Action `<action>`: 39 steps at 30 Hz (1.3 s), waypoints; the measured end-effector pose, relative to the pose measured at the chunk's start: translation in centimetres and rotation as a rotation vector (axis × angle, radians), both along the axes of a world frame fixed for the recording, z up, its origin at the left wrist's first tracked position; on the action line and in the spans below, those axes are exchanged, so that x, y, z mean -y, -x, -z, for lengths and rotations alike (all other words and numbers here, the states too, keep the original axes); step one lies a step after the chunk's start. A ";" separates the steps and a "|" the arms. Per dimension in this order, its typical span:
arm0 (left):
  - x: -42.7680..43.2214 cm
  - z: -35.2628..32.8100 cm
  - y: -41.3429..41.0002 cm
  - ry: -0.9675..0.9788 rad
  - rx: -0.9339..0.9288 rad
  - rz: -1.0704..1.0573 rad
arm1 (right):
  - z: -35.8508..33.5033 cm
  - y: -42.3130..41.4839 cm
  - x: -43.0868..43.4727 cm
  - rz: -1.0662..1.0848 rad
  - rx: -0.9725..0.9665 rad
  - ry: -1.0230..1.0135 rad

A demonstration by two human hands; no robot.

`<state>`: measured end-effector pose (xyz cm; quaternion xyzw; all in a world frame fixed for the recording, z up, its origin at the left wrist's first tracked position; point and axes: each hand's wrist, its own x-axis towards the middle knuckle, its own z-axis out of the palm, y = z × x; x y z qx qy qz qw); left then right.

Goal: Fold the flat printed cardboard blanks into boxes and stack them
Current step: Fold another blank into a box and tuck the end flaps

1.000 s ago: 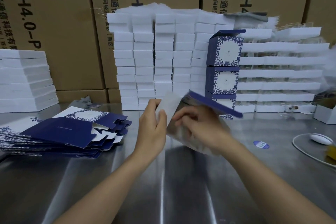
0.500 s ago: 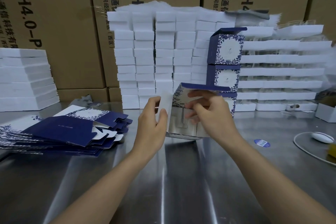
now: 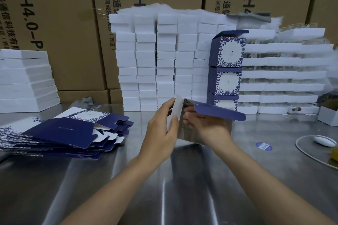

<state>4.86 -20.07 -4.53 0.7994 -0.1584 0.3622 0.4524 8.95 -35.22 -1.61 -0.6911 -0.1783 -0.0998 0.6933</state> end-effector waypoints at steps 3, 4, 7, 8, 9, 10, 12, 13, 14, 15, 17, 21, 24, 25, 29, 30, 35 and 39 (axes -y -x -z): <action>0.1 0.1 0.0 -0.001 -0.022 0.013 | 0.2 0.3 0.1 0.027 0.121 0.021; 0.2 0.1 0.1 0.005 -0.026 0.030 | 0.3 0.4 0.1 0.035 0.163 0.036; 0.5 -0.1 0.3 0.087 -0.037 0.068 | 0.4 0.9 -0.1 -0.006 0.163 0.026; 0.7 -0.3 0.4 0.146 -0.064 0.088 | 0.3 0.9 -0.2 -0.033 0.147 0.014; 0.9 -0.5 0.4 0.206 -0.098 0.111 | 0.2 0.9 -0.3 -0.059 0.128 -0.008; 0.9 -0.6 0.3 0.254 -0.128 0.130 | 0.1 0.9 -0.4 -0.080 0.113 -0.029; 0.9 -0.7 0.2 0.314 -0.173 0.158 | 0.0 1.1 -0.4 -0.102 0.129 -0.029; 0.8 -0.7 0.1 0.333 -0.192 0.170 | 0.1 1.0 -0.4 -0.114 0.138 -0.019; 0.7 -0.7 0.0 0.340 -0.208 0.175 | 0.1 1.0 -0.3 -0.117 0.137 -0.015; 0.5 -0.6 0.0 0.330 -0.218 0.171 | 0.1 1.1 -0.2 -0.121 0.120 -0.016; 0.3 -0.5 -0.1 0.288 -0.227 0.152 | 0.0 1.2 -0.1 -0.135 0.068 -0.019; 0.2 -0.3 -0.2 0.226 -0.221 0.111 | -0.2 1.1 0.1 -0.131 0.035 -0.032; -0.1 -0.4 -0.3 0.162 -0.193 0.104 | -0.4 1.3 0.1 -0.138 0.046 -0.040; -0.3 -0.4 -0.3 0.157 -0.198 0.114 | -0.4 1.3 0.1 -0.137 0.055 -0.032; -0.8 -0.6 -0.2 0.182 -0.233 0.155 | -0.5 1.4 0.0 -0.087 0.067 -0.025; -0.9 -0.6 -0.2 0.165 -0.231 0.160 | -0.4 1.3 0.1 -0.061 0.066 -0.027; -0.4 -0.5 -0.2 0.167 -0.243 0.184 | -0.8 1.4 0.1 -0.039 0.015 -0.014; 0.1 -0.5 -0.6 0.383 -0.248 0.148 | -0.7 2.1 -0.4 -0.009 0.095 0.055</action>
